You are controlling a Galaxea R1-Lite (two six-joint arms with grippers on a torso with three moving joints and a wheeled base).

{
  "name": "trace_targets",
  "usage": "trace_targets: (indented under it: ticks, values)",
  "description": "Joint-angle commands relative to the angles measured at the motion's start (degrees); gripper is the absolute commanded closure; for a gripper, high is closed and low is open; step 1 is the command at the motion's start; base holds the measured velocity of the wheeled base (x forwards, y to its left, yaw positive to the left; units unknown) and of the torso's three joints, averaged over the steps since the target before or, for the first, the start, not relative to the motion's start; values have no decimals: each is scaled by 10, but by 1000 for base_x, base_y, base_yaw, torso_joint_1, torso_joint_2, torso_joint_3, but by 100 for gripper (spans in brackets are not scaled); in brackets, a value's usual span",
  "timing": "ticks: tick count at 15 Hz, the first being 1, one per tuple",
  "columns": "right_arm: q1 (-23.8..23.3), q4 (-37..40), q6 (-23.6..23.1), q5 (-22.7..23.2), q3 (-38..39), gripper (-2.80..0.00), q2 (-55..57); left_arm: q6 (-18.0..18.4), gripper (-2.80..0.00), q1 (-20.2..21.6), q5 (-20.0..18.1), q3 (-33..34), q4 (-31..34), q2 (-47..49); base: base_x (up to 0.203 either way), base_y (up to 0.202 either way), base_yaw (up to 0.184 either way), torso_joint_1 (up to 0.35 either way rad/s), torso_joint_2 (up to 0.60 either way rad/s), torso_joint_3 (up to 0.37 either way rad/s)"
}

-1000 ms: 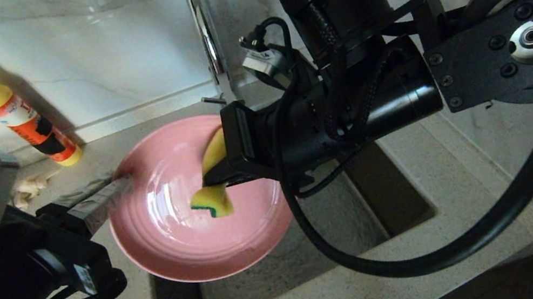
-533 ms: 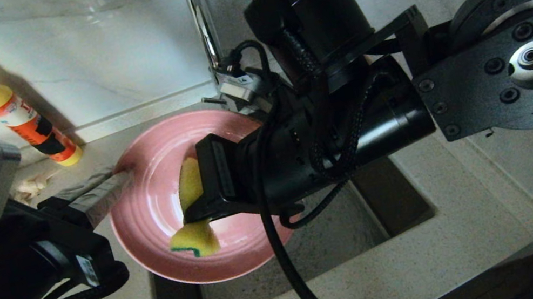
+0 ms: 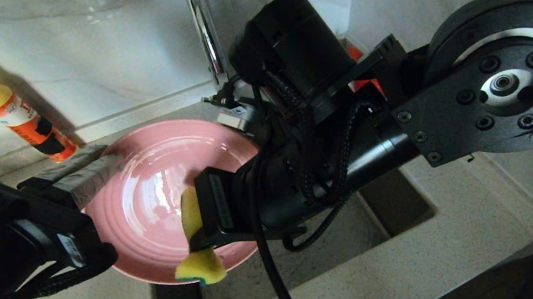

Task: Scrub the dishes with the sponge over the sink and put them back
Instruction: Wipe the plate

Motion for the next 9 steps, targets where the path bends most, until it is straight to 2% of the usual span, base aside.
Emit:
trace_targets:
  ticks: [1,9]
  values:
    - [0,6,3,1,1,0,-3,1,0,0,1,-2,-4,-1,0,0,0,0,0,0]
    - [-25,7,2,0,22,0,-46,1,0,1,2,0,-3,-4,0,0,0,0,0,0]
